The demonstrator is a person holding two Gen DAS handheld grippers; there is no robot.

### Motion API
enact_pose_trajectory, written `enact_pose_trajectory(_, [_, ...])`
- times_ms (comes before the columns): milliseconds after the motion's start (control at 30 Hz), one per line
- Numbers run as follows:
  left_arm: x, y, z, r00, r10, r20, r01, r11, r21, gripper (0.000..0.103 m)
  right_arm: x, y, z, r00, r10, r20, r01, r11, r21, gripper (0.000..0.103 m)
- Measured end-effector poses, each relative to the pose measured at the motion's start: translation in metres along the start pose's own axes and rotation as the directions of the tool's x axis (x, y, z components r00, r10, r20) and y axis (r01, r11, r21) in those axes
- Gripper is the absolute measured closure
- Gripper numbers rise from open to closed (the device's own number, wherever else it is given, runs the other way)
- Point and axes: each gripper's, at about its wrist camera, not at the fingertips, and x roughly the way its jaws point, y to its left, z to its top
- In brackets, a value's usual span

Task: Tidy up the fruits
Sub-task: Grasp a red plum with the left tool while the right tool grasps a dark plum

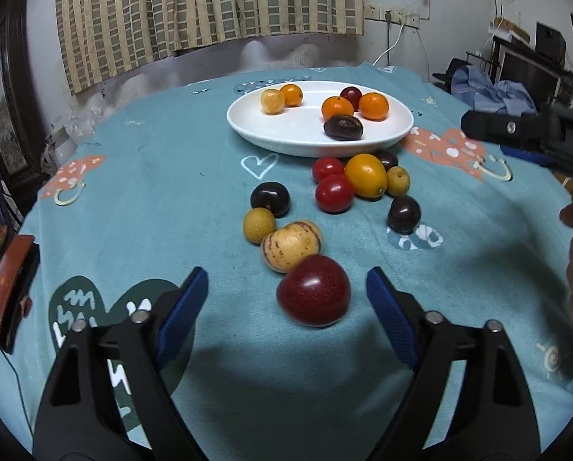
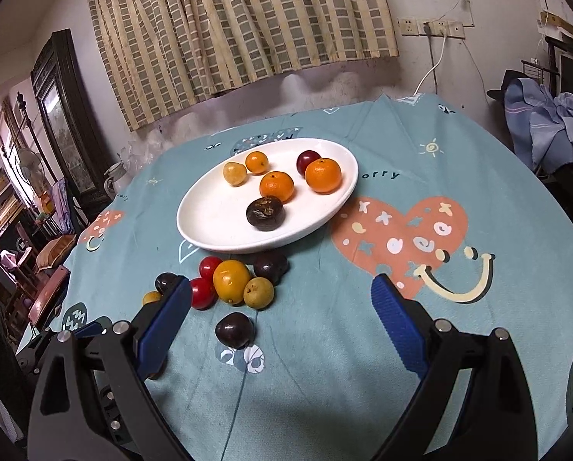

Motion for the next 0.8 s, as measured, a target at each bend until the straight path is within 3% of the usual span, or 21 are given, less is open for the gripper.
enact_pose_trajectory(33, [0.001, 0.002, 0.000, 1.000, -0.015, -0.005, 0.015, 1.000, -0.012, 0.028, 0.000, 0.000, 0.000, 1.000, -0.001, -0.002, 0.001, 1.000, -0.001, 0.009])
enact_pose_trajectory(133, [0.008, 0.003, -0.001, 0.997, -0.070, -0.045, 0.069, 0.997, -0.033, 0.051, 0.003, 0.002, 0.000, 1.000, -0.004, -0.012, 0.004, 1.000, -0.006, 0.009])
enact_pose_trajectory(200, [0.010, 0.001, -0.003, 0.993, -0.102, -0.064, 0.100, 0.994, -0.035, 0.060, 0.004, 0.002, -0.001, 1.000, -0.005, -0.016, 0.005, 1.000, -0.010, 0.009])
enact_pose_trajectory(367, [0.007, 0.002, -0.003, 0.994, -0.094, -0.056, 0.092, 0.995, -0.036, 0.061, 0.009, 0.010, -0.004, 1.000, -0.004, -0.028, 0.002, 0.998, -0.058, 0.009])
enact_pose_trajectory(500, [-0.004, 0.018, 0.000, 1.000, -0.012, 0.001, 0.012, 0.997, -0.079, 0.061, 0.019, 0.030, -0.016, 0.998, -0.045, -0.048, 0.035, 0.982, -0.184, 0.009])
enact_pose_trajectory(800, [-0.006, 0.027, 0.004, 1.000, -0.004, 0.003, 0.004, 0.995, -0.102, 0.061, 0.047, 0.048, -0.033, 0.988, -0.043, -0.145, 0.000, 0.959, -0.285, 0.037])
